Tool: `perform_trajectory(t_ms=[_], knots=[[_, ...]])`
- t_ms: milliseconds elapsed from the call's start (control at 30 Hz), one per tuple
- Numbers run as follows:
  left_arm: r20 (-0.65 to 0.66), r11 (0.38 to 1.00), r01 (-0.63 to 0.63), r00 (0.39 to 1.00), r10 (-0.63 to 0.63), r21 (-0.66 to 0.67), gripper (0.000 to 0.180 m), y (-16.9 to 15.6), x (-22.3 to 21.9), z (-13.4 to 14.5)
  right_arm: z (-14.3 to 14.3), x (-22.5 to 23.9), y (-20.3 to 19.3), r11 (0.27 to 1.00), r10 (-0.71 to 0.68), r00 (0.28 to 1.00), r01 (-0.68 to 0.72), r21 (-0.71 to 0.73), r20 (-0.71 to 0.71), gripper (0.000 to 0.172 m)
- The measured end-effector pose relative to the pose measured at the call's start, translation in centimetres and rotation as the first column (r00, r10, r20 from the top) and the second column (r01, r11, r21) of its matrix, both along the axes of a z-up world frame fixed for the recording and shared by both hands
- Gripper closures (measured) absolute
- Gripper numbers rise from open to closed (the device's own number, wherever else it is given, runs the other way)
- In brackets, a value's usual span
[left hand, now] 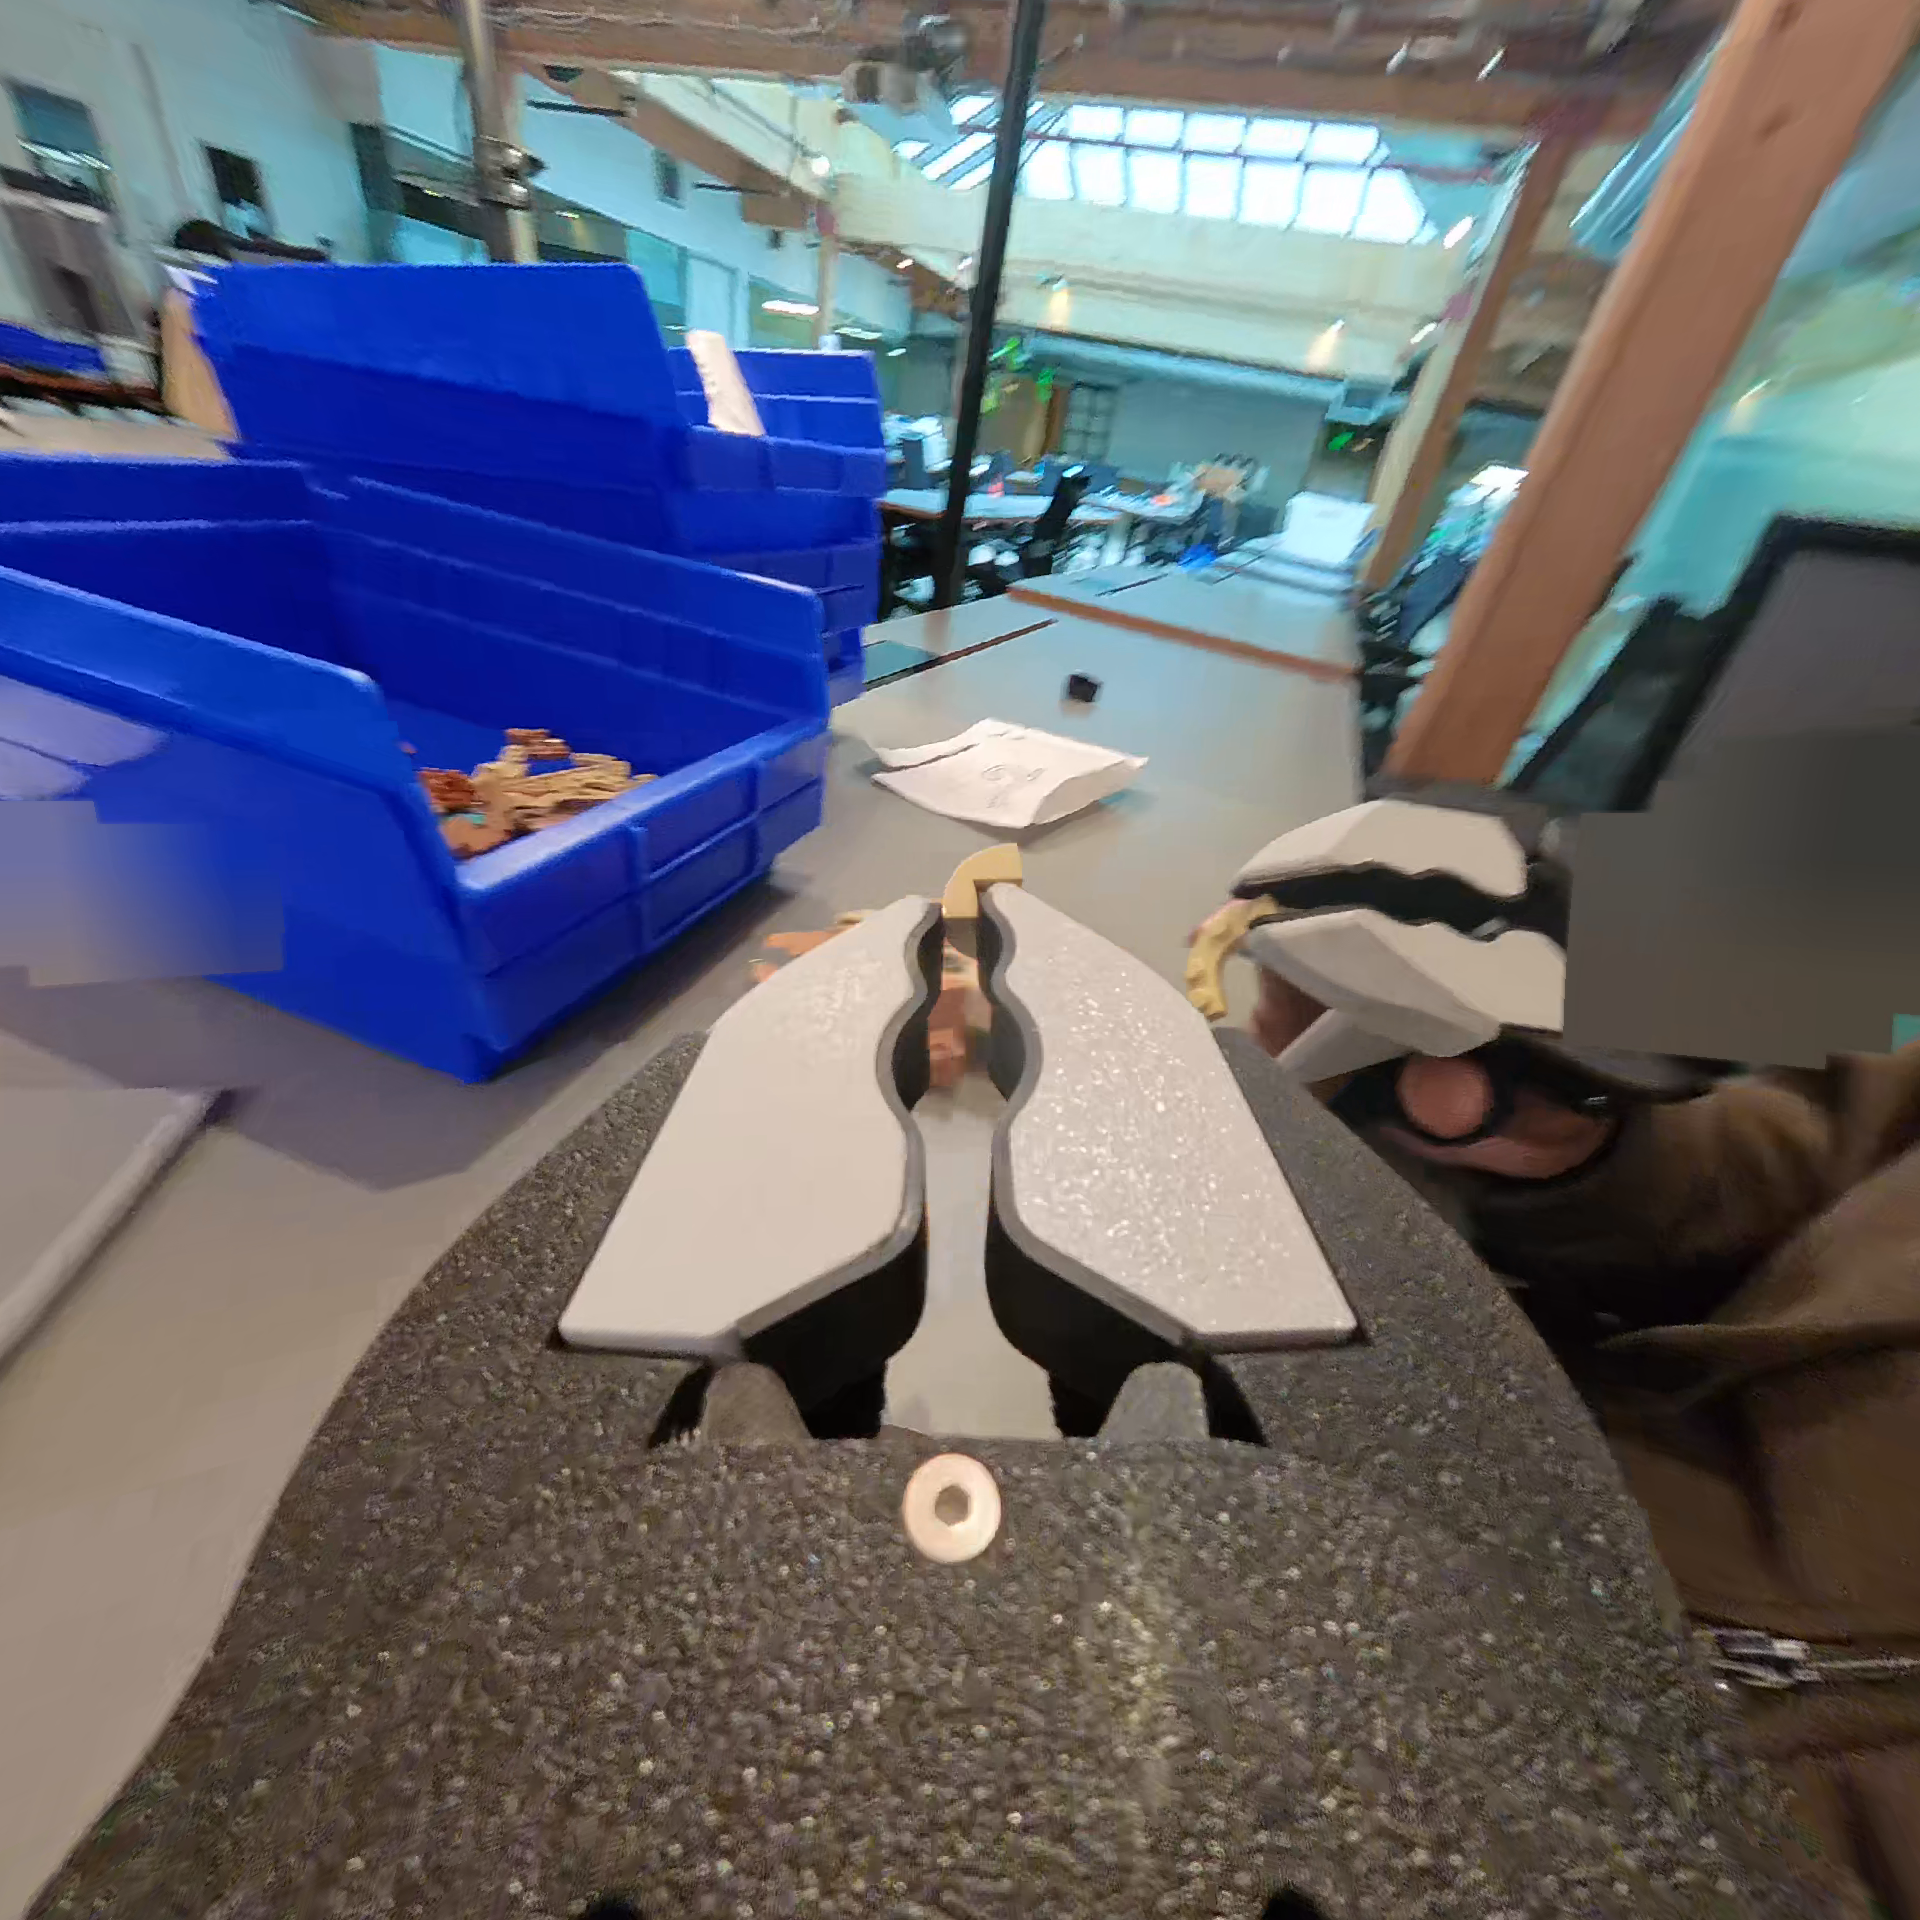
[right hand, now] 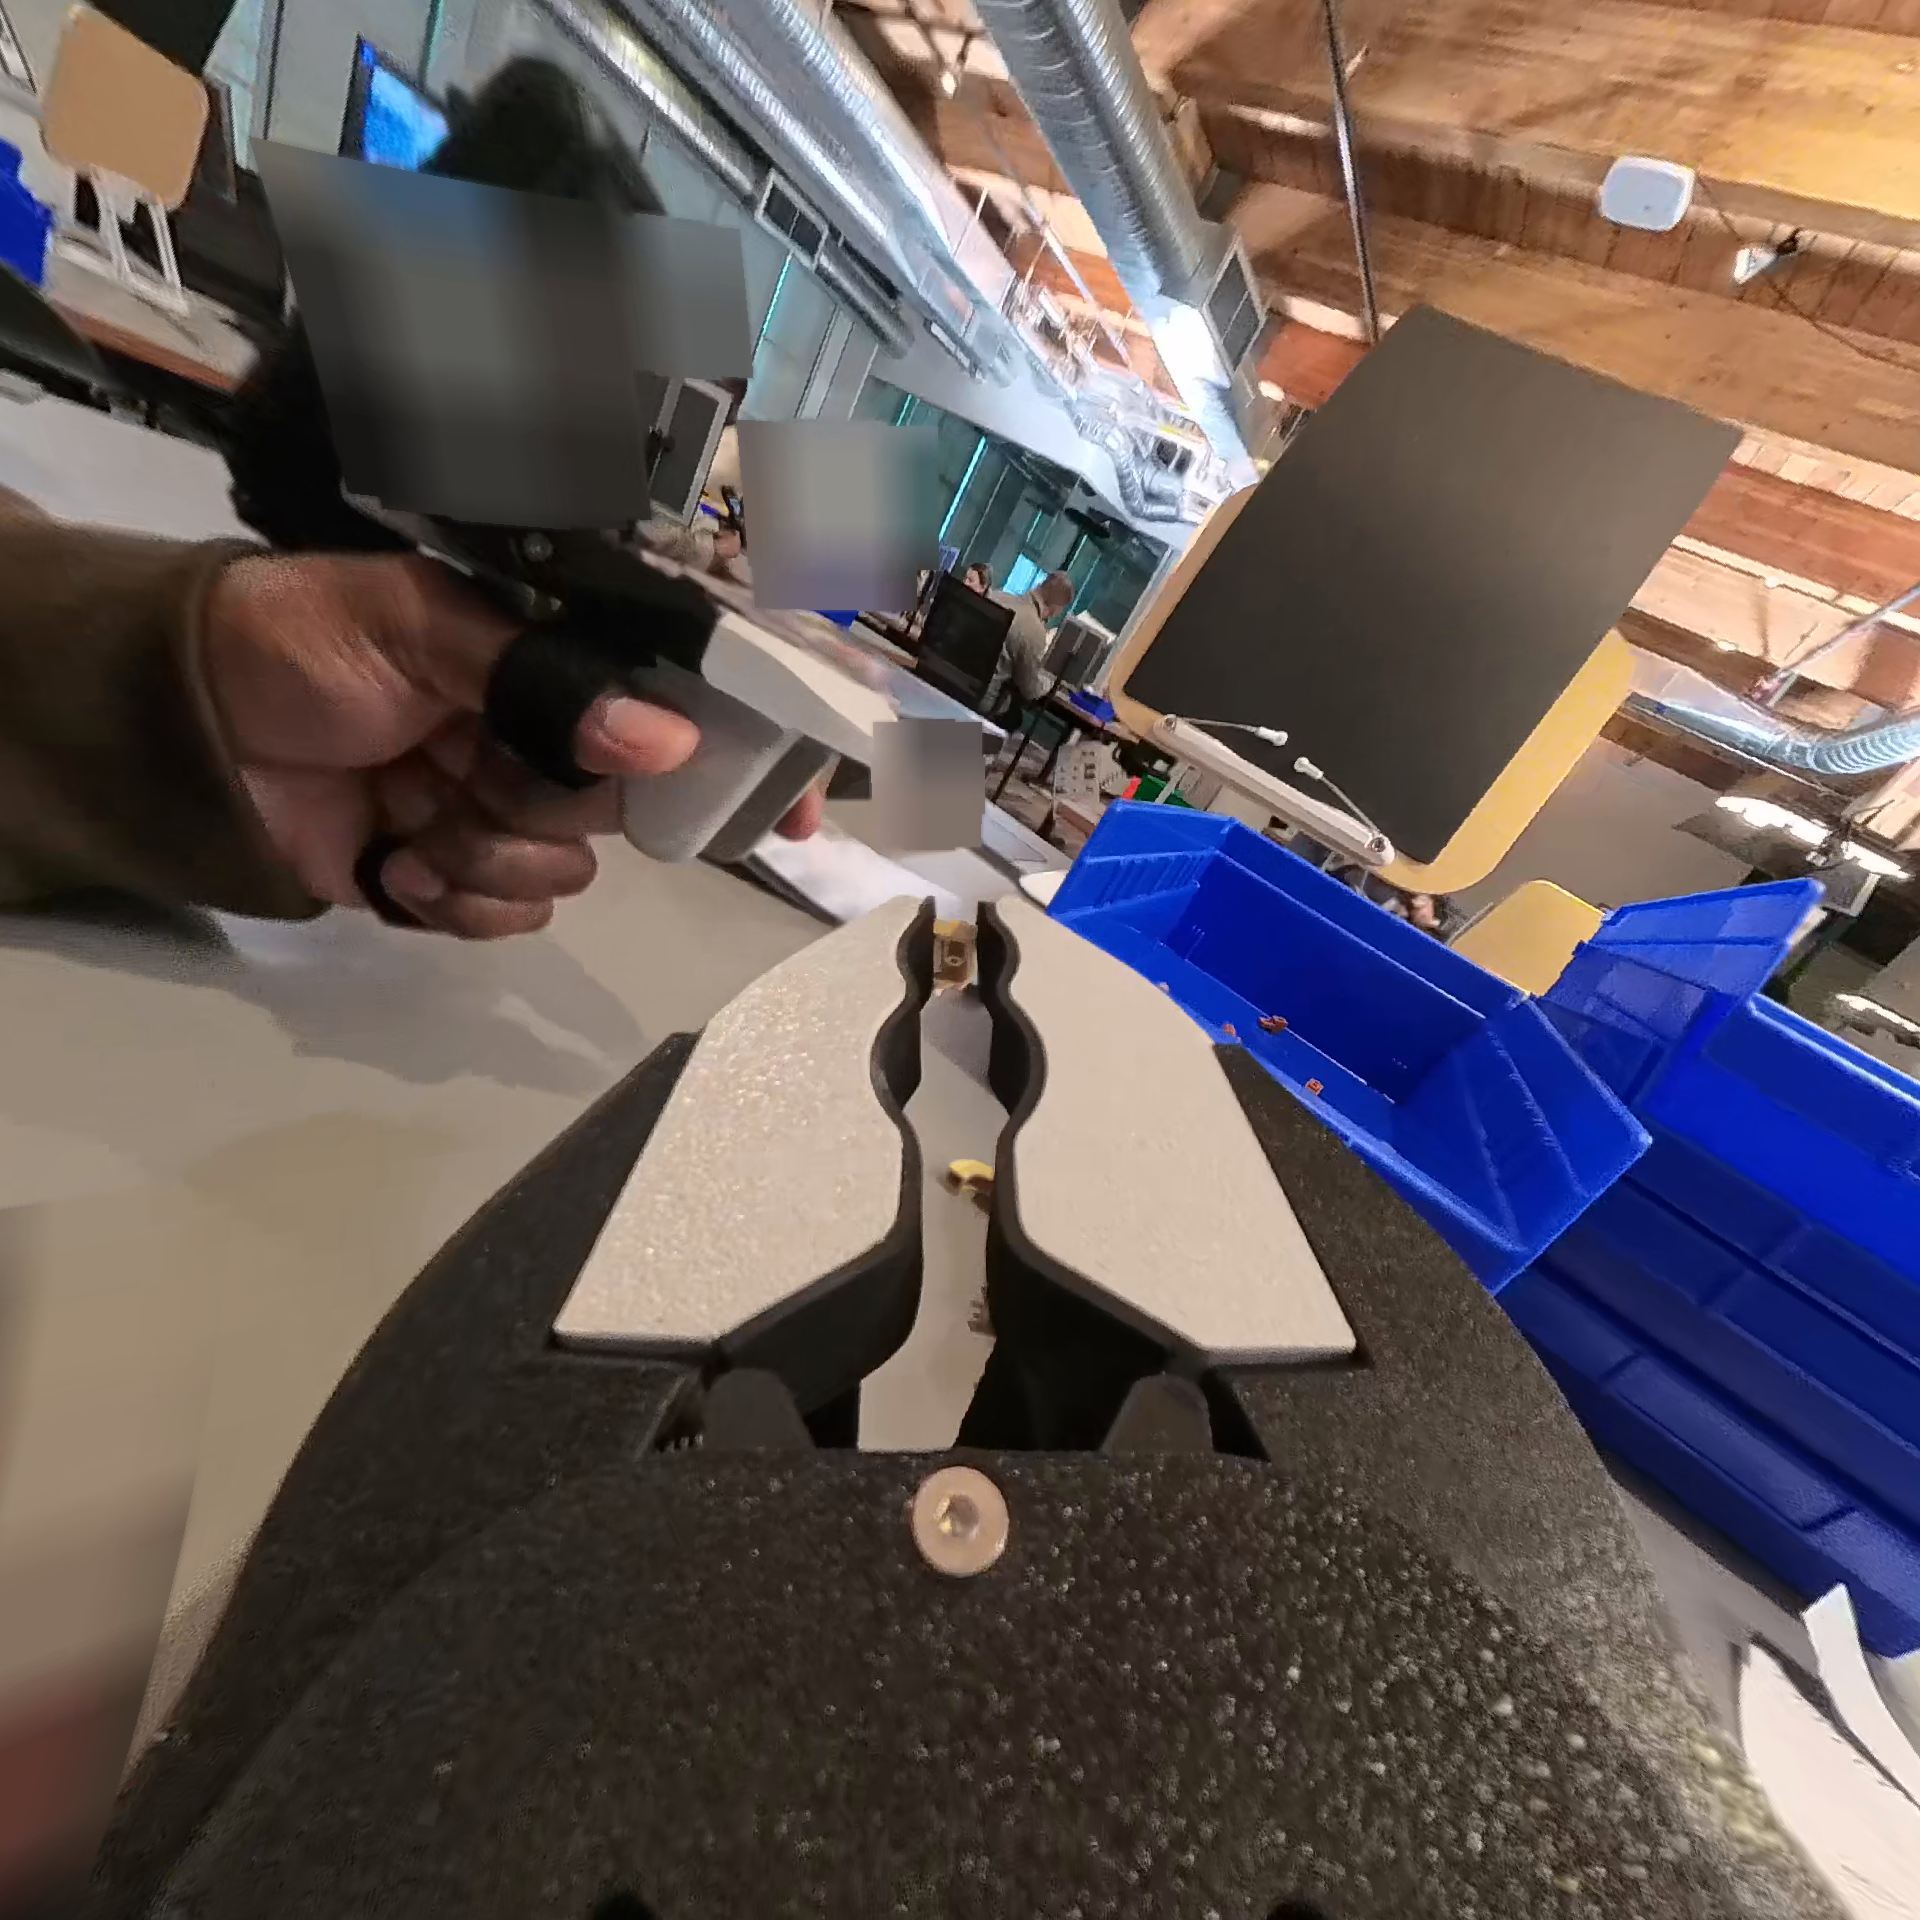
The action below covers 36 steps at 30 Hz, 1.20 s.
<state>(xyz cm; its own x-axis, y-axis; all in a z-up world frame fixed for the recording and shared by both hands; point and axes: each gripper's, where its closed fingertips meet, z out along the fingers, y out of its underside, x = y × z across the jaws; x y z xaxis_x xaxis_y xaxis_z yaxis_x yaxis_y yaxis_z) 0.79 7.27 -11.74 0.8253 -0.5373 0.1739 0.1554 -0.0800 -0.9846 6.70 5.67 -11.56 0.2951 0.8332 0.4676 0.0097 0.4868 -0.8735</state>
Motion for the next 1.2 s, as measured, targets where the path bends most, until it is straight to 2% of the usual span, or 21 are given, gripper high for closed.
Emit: perform_trajectory(t_ms=[67,167,300,433,667,733,833,900,1000,1033,1100,1200], knots=[[0.103,0.998,0.065,0.993,-0.064,-0.006,0.175,-0.3,0.3,0.5,0.8,0.4,-0.1,1.000,0.020,0.998,-0.021,-0.015,-0.055,0.164],[0.174,0.993,0.118,0.978,-0.115,-0.004,0.175,-0.6,0.4,0.8,2.5,1.2,-0.5,0.999,0.037,0.986,-0.032,0.032,-0.162,0.163],[0.140,0.989,0.144,0.980,-0.144,0.008,0.174,-0.9,1.2,0.8,4.8,3.0,-2.1,0.982,0.077,0.951,-0.021,0.187,-0.299,0.164],[0.092,0.986,0.161,0.982,-0.163,0.033,0.174,-1.3,2.0,1.0,6.0,4.4,-3.9,0.954,0.156,0.916,-0.043,0.296,-0.370,0.164],[0.007,0.990,0.127,0.992,-0.127,0.055,0.174,-1.0,2.0,1.3,6.6,4.6,-2.5,0.959,0.154,0.928,-0.058,0.278,-0.340,0.164],[-0.049,0.995,0.084,0.995,-0.082,0.046,0.174,-0.1,1.4,1.8,7.1,4.2,-0.7,0.966,0.130,0.948,-0.055,0.254,-0.289,0.164],[-0.171,1.000,-0.017,0.985,0.021,0.023,0.174,2.3,0.0,3.9,8.7,2.7,4.3,0.988,0.051,0.981,-0.021,0.154,-0.189,0.164],[-0.307,0.992,-0.127,0.943,0.129,0.029,0.174,5.1,-1.7,5.5,9.7,0.8,8.2,0.999,0.030,0.995,-0.028,0.021,-0.097,0.164],[-0.379,0.972,-0.232,0.898,0.224,0.025,0.174,10.0,-3.8,7.7,9.9,-2.7,14.3,0.988,-0.040,0.998,0.046,-0.149,0.045,0.163],[-0.401,0.968,-0.250,0.888,0.226,-0.006,0.174,11.6,-4.2,7.7,9.5,-3.8,16.3,0.980,-0.080,0.992,0.097,-0.175,0.100,0.161],[-0.463,0.953,-0.293,0.857,0.224,-0.082,0.172,14.3,-5.0,6.5,8.2,-5.4,19.3,0.962,-0.129,0.975,0.168,-0.215,0.182,0.146],[-0.541,0.932,-0.352,0.801,0.255,-0.082,0.160,16.1,-6.0,5.0,6.6,-6.1,20.7,0.944,-0.137,0.971,0.188,-0.271,0.197,0.141]])
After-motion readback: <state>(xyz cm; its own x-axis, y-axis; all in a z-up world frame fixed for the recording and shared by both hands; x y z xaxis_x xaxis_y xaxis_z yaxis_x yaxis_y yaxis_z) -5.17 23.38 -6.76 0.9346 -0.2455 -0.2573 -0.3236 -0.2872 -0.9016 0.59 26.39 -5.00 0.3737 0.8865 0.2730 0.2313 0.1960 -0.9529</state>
